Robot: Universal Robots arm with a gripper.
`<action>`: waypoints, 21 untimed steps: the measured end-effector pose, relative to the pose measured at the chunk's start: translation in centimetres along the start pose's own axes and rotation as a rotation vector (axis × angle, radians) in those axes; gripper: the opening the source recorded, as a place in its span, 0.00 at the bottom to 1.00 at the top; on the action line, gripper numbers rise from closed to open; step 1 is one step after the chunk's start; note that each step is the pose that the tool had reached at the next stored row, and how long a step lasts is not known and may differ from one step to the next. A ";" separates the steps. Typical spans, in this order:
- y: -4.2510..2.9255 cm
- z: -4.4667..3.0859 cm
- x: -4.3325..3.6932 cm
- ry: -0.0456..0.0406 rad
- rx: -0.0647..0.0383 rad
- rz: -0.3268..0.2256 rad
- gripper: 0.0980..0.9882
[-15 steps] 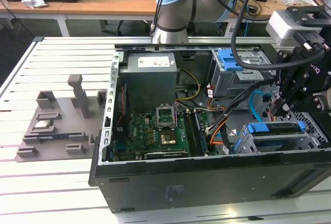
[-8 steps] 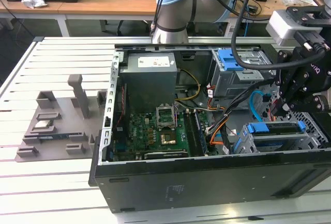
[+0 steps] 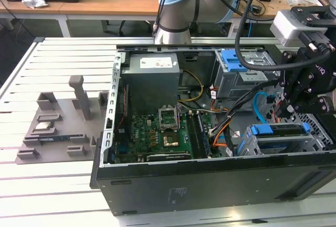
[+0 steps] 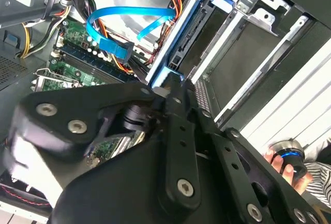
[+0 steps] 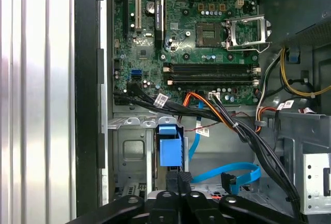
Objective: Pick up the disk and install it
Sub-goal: 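Insert the first disk wire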
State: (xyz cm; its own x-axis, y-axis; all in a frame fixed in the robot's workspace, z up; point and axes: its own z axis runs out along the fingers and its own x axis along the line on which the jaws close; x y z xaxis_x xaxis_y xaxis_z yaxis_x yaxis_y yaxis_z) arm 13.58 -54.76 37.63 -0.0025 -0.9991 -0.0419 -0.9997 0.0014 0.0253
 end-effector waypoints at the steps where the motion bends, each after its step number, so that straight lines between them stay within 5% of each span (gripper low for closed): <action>1: 0.00 0.00 0.00 0.0000 0.000 0.000 0.15; 2: -0.01 0.00 0.00 0.0000 0.000 0.000 0.30; 9: -0.92 -0.01 -0.19 0.0001 0.000 0.000 0.30; 21: -3.77 -0.04 -1.26 0.0001 -0.001 0.000 0.30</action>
State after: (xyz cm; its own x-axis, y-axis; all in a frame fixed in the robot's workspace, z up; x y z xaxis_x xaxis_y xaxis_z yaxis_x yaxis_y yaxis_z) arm 17.35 -53.50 37.64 -0.0023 -0.9991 -0.0417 -0.9997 0.0012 0.0260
